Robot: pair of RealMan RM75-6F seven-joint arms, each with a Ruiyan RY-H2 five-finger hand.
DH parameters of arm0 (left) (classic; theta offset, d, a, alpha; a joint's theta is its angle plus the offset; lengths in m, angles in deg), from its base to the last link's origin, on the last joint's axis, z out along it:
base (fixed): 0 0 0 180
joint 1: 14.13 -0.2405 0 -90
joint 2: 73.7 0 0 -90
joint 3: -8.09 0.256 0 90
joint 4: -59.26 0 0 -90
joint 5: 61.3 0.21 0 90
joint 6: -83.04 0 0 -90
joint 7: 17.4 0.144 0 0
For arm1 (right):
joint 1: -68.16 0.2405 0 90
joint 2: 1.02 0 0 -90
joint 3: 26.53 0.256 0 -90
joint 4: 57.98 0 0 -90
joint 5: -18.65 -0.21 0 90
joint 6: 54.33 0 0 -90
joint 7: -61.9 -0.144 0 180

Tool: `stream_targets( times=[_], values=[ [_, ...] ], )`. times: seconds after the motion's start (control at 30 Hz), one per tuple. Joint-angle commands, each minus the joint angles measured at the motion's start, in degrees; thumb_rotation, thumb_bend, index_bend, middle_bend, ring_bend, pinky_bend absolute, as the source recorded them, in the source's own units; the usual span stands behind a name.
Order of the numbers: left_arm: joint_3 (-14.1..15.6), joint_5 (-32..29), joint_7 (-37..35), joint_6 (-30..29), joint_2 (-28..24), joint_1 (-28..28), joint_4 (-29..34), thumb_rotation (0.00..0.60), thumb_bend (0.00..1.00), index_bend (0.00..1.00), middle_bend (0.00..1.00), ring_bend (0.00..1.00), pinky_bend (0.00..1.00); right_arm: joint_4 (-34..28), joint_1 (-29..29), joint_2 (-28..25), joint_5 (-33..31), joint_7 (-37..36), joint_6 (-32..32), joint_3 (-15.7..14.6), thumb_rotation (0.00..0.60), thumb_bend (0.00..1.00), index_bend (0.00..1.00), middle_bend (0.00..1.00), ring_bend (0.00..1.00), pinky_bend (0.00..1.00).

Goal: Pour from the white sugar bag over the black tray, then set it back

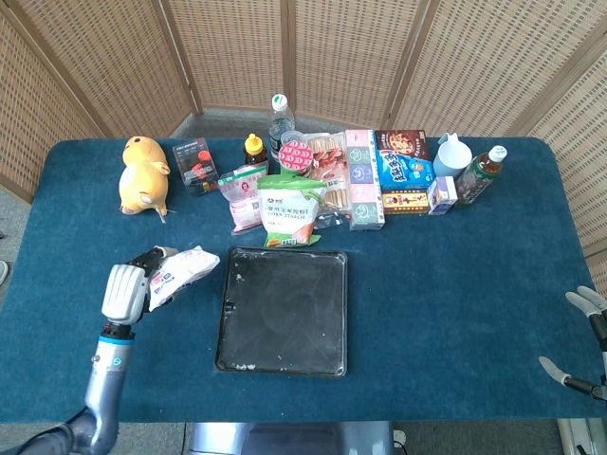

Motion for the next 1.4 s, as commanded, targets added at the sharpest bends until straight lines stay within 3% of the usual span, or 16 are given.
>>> stream_targets(
  times=[0.03,0.2,0.6,1.03,1.4],
  values=[
    [1.44,4.17,7.43,2.94,-8.78,2.74,8.03,0.6,0.42,0.85,0.67,0.66,0.66,-0.07,-0.04,-0.09,0.16,-0.09,0.1,-0.06,0.553,0.13,0.17,0.11,0.17,0.22],
    [2.17,5.42,17.88,8.94,-18.05,5.1,17.67,0.6,0.44,0.85,0.67,0.66,0.66,-0.15,-0.13,-0.36,0.18,-0.64,0.27,-0.07,0.551,0.13,0.17,0.11,0.17,0.22],
    [2.3,1.61,44.2,21.0,-26.19,9.54,29.55,0.6,0.44,0.87,0.67,0.66,0.66,-0.22,-0.26,-0.71,0.92,-1.46,0.66,-0.31,0.553,0.13,0.17,0.11,0.17,0.22],
    [2.51,8.83,71.0,25.65,-27.72,14.87,28.73,0.6,0.38,0.88,0.67,0.66,0.68,-0.26,-0.11,-0.73,0.85,-1.43,0.21,-0.49,0.553,0.13,0.17,0.11,0.17,0.22],
    [2.9,14.85,82.74,29.04,-27.73,18.1,27.64,0.6,0.36,0.89,0.67,0.66,0.68,-0.28,-0.04,-0.63,0.63,-1.17,0.04,-0.48,0.553,0.13,0.17,0.11,0.17,0.22]
  ],
)
